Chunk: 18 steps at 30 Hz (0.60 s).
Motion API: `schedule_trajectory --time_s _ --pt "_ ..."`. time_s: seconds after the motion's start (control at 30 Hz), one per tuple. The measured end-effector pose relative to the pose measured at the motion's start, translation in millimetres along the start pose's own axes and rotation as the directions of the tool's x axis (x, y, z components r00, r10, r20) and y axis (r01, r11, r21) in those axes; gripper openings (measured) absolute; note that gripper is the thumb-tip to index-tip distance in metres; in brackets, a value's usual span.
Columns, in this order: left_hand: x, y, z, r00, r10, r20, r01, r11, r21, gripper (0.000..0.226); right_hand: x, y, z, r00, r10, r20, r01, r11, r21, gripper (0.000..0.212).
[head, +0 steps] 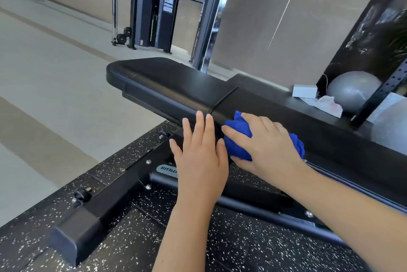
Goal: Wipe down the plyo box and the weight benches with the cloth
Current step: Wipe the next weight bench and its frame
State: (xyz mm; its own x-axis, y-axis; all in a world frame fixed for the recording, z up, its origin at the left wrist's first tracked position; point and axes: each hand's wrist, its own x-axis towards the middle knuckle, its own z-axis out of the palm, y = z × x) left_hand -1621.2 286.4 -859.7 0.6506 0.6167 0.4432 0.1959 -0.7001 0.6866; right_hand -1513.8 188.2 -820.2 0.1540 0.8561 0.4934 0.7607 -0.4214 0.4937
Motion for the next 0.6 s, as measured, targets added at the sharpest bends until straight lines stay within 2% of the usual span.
schedule_trajectory --time_s 0.17,0.37,0.6 --pt "6 55 22 0.999 0.047 -0.009 -0.048 0.996 -0.078 0.059 -50 35 -16 0.999 0.028 0.016 -0.029 0.999 0.035 0.074" --pt "-5 127 60 0.975 0.217 0.042 -0.209 0.968 -0.136 0.053 -117 82 -37 0.996 0.048 0.073 -0.053 0.996 0.069 0.051" --pt "-30 188 99 0.928 0.355 0.115 -0.329 0.924 -0.194 0.057 -208 138 -65 0.978 0.126 0.164 -0.144 0.984 0.108 0.055"
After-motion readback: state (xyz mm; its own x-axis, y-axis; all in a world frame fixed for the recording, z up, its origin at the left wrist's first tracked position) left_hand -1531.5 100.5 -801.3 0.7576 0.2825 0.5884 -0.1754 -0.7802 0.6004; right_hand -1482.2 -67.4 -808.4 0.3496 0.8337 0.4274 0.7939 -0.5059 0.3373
